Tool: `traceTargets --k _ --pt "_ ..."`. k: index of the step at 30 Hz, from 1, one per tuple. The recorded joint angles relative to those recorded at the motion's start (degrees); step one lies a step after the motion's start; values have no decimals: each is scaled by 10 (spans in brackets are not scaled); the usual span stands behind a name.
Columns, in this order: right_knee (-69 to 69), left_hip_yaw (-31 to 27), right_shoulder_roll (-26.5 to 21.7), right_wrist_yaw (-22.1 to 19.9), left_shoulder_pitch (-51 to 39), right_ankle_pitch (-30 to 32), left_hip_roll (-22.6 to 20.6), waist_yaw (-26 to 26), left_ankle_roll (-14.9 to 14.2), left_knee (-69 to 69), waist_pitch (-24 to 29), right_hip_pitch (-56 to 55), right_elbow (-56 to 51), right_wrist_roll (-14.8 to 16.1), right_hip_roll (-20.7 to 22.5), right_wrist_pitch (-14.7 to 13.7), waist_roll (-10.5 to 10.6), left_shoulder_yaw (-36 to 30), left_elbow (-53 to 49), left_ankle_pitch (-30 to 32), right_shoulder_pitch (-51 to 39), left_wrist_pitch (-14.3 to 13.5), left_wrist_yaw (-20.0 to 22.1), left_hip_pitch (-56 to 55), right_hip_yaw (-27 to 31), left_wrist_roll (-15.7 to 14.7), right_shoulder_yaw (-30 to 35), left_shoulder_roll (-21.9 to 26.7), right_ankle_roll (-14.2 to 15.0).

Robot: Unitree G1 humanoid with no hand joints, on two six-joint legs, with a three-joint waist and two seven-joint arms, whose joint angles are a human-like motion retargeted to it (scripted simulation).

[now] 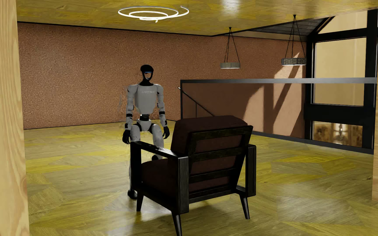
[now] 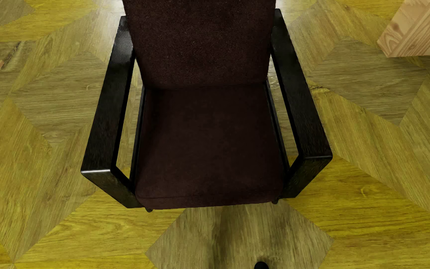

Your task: Approach the armchair

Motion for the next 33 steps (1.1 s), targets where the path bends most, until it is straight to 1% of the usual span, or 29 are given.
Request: traceTargets --k 1,2,3,4,5,6,7,8,9,10,12,13,15,16,17,19,20,21,22,23,24,25,26,27,28,29,31,33 --pt "9 8 -5 -1 -26 -12 1 1 3 3 2 -10 1 -6 -3 2 -3 -23 3 0 -4 -7 -16 -6 1 13 -2 2 29" --pt "33 13 -4 -11 -57 -20 2 2 6 6 3 -19 -5 -7 -10 3 -6 -44 7 2 -5 -15 -30 -11 -8 26 -6 4 31" --pt "75 16 -4 -22 -89 -32 2 2 8 8 3 -27 -13 -5 -23 1 -9 -62 8 3 -4 -21 -34 -14 -34 38 -10 7 14" --pt "124 18 -4 -31 -119 -52 0 2 9 10 3 -30 -21 -3 -41 -2 -13 -74 6 5 -2 -26 -27 -17 -66 46 -12 8 -3" --pt "173 18 -3 -35 -147 -68 -3 1 11 11 2 -29 -29 0 -59 -7 -17 -77 0 7 0 -28 -17 -19 -94 48 -14 7 -19" --pt "215 17 -5 -38 -174 -90 -8 -1 12 15 1 -23 -39 3 -69 -18 -21 -72 -6 8 9 -31 2 -23 -108 44 -16 3 -30" --pt "243 15 -6 -36 -195 -96 -13 -3 13 18 -1 -14 -46 5 -69 -23 -26 -62 -15 9 13 -34 19 -25 -109 36 -16 -2 -19" --pt "255 14 -7 -35 -211 -95 -17 -5 13 19 -4 -2 -51 5 -59 -25 -31 -45 -27 11 16 -38 36 -27 -103 24 -14 -8 -6" --pt "242 14 -8 -34 -223 -107 -21 -5 13 20 -7 17 -55 4 -52 -26 -36 -32 -41 12 17 -45 51 -29 -106 16 -10 -12 -24" --pt "200 16 -9 -33 -230 -131 -24 -3 12 15 -11 43 -56 1 -52 -25 -42 -20 -55 16 17 -52 63 -27 -126 10 -4 -16 -47" --pt "101 24 -12 -24 -232 -177 -28 2 9 7 -20 94 -53 -4 -47 -23 -54 -2 -83 25 12 -65 80 -22 -157 8 13 -18 -81" --pt "64 28 -12 -20 -224 -172 -25 3 7 4 -23 112 -48 -8 -36 -25 -59 8 -95 29 7 -68 87 -18 -157 9 24 -17 -94" --pt "32 35 -12 -17 -192 -149 -6 5 -1 15 -25 126 -44 -15 -16 -29 -62 32 -110 33 -2 -70 97 -18 -148 6 43 -19 -104" --pt "27 35 -13 -15 -175 -144 6 5 -4 29 -25 129 -49 -15 -7 -31 -61 42 -109 32 -2 -72 98 -23 -146 -1 48 -24 -104" --pt "22 31 -11 -15 -161 -142 19 5 -8 47 -25 131 -61 -13 3 -36 -60 39 -98 31 2 -71 86 -32 -148 1 49 -26 -105" --pt "16 15 -1 -32 -141 -141 55 3 -16 110 -24 134 -88 2 29 -52 -54 30 -63 27 17 -59 31 -67 -158 12 40 -21 -118" --pt "21 6 7 -44 -125 -142 76 1 -19 153 -22 133 -94 12 42 -51 -50 51 -49 33 18 -41 14 -93 -164 7 31 -24 -126" --pt "29 -5 13 -54 -110 -146 96 -1 -20 197 -20 129 -99 21 54 -50 -45 85 -31 47 26 -19 15 -121 -170 -9 24 -33 -134" --pt "40 -14 17 -59 -93 -150 115 -4 -16 237 -18 124 -97 25 64 -46 -39 121 -15 64 32 0 37 -148 -176 -26 21 -42 -141" --pt "48 -13 18 -60 -74 -153 136 -6 -12 268 -16 119 -88 24 74 -40 -32 144 -1 83 35 7 61 -170 -182 -37 20 -45 -148" --pt "53 3 17 -60 -53 -153 157 -7 -7 281 -15 114 -74 21 82 -34 -25 149 13 94 38 11 73 -179 -184 -37 21 -44 -153" --pt "55 33 14 -58 -32 -151 176 -7 0 278 -15 111 -57 17 87 -26 -19 139 24 97 39 12 63 -175 -185 -30 23 -41 -156" --pt "55 65 10 -51 -6 -148 186 -6 6 260 -16 109 -35 13 90 -21 -13 125 25 85 42 6 42 -159 -184 -22 23 -36 -158" --pt "52 93 6 -42 18 -145 186 -3 11 229 -18 109 -17 6 92 -15 -8 118 24 66 46 0 19 -136 -182 -19 26 -32 -157" --pt "48 110 3 -32 39 -142 176 0 11 190 -20 111 -3 0 92 -11 -3 116 22 40 52 -4 -2 -110 -178 -19 28 -31 -156" --pt "45 118 2 -25 57 -140 161 3 12 148 -21 113 4 -3 91 -10 1 117 19 19 59 -5 -14 -84 -174 -19 26 -32 -154" --pt "45 127 4 -27 75 -139 143 8 25 113 -21 114 7 2 85 -12 7 111 16 28 73 -3 -14 -66 -168 -9 8 -38 -149" --pt "54 122 20 -42 72 -143 145 10 25 130 -18 115 9 15 81 -7 13 77 14 41 77 0 -30 -72 -168 17 -19 -35 -146"
